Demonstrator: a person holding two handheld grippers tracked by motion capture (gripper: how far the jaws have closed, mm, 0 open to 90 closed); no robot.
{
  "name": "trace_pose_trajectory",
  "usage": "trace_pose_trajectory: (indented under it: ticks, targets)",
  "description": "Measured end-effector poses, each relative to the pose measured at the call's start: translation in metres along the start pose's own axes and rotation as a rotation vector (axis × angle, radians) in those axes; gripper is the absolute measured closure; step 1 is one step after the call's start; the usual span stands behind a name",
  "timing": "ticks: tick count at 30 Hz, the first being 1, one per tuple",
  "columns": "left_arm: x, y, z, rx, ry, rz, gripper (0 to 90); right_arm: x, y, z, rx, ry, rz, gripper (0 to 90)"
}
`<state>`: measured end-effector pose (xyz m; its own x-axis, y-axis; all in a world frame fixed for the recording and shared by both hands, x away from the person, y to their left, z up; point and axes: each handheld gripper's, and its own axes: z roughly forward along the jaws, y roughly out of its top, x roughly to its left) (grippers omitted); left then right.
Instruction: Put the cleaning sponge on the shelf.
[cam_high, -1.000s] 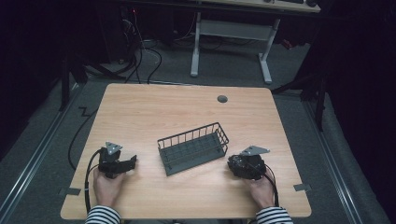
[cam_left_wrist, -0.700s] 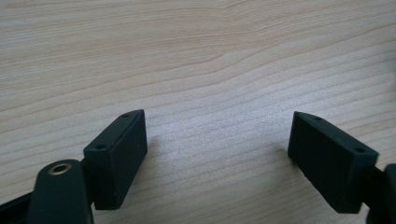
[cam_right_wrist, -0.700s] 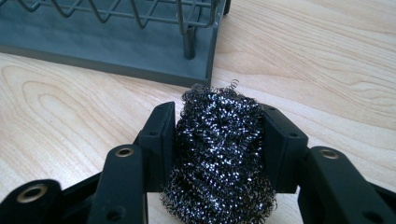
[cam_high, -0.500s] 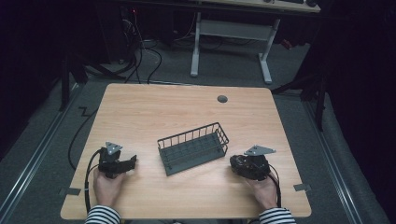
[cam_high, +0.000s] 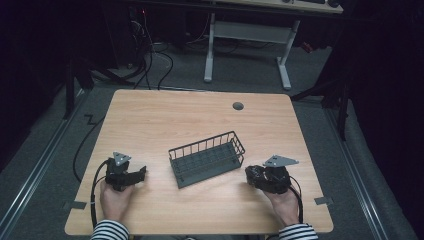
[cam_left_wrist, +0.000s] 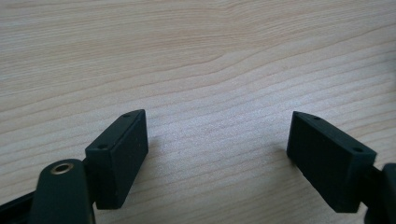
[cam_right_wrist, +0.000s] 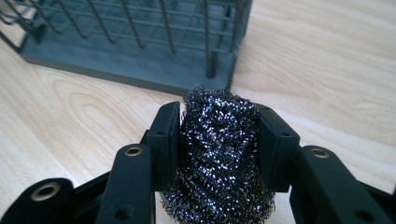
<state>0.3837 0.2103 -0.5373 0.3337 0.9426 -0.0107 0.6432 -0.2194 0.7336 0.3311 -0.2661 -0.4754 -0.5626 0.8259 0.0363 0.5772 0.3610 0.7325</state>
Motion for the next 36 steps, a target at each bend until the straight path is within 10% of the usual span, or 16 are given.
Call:
trace_pose_trajectory:
  ticks: [25,36]
  targets:
    - [0.000,0.000,0.000,0.000,0.002,-0.001,21.6,0.020,0.045,-0.036,-0.116,0.122,-0.046,56.0]
    - [0.000,0.000,0.000,-0.002,0.003,-0.006,21.7,0.006,0.080,-0.049,-0.181,0.132,-0.041,56.1]
